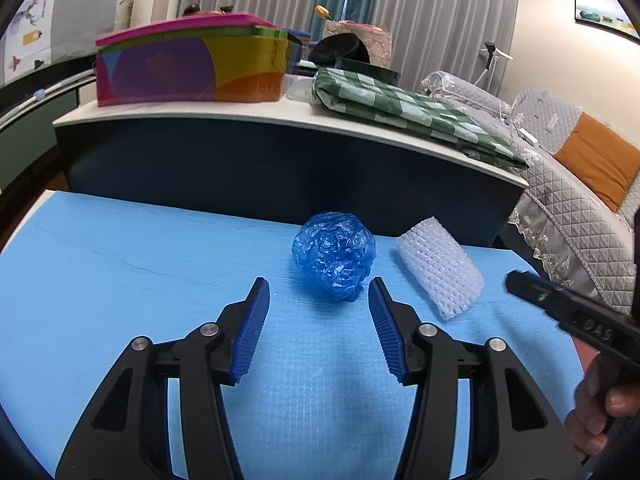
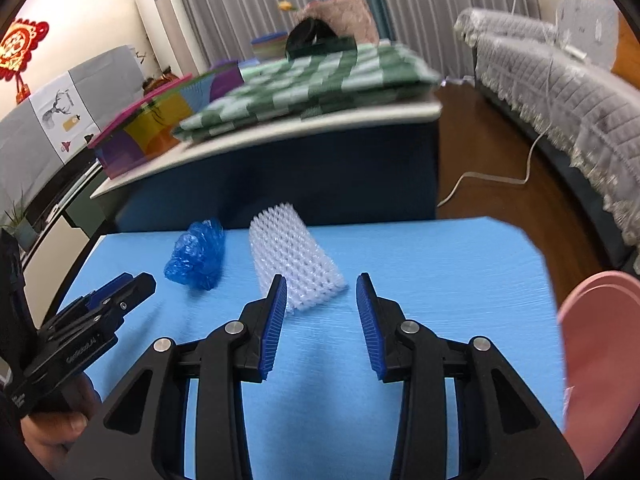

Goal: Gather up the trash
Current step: 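Move both open tools back over the blue bag and white mesh sleeve, then grasp the blue plastic bag with the left tool while the right tool grasps the white mesh sleeve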

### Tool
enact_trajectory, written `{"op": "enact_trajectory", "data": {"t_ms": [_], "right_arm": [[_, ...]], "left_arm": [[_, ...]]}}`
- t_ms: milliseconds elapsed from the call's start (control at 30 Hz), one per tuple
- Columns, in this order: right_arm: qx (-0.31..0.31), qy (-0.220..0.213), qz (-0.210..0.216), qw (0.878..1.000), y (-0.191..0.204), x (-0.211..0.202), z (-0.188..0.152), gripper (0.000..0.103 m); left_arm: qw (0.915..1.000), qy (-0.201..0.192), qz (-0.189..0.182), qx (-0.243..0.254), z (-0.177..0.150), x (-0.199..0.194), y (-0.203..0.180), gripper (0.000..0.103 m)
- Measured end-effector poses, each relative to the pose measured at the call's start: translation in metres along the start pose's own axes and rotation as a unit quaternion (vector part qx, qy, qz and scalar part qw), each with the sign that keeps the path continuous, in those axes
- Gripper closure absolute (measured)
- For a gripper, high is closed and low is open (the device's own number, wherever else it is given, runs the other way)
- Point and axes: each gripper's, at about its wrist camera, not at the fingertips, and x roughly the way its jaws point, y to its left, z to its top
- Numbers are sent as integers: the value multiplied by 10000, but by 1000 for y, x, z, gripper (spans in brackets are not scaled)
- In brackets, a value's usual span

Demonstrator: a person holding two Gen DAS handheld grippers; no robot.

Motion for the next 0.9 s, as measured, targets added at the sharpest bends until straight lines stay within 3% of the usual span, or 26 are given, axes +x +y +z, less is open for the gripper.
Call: {"op": "enact_trajectory", "data": {"t_ms": [267,533,600,833,900], "right_arm": [[-42,269,39,9996,6,38,8,45],[-86,491,91,9987,5,54,12,45],[-134,513,80,9986,7,54,11,51],[-341,497,194,9980,15,49,7,82],[-361,471,195,9980,17,45,4,89]], "left_arm": [[9997,160,-73,-169,9,25,3,52],[9992,372,-44,-145,12,41,0,52],[9990,424,-63,-150,13,44,-1,52],[9983,509,-210,-176,11,43,-1,92],[9984,493,-243,-164,10,40,-2,94]]}}
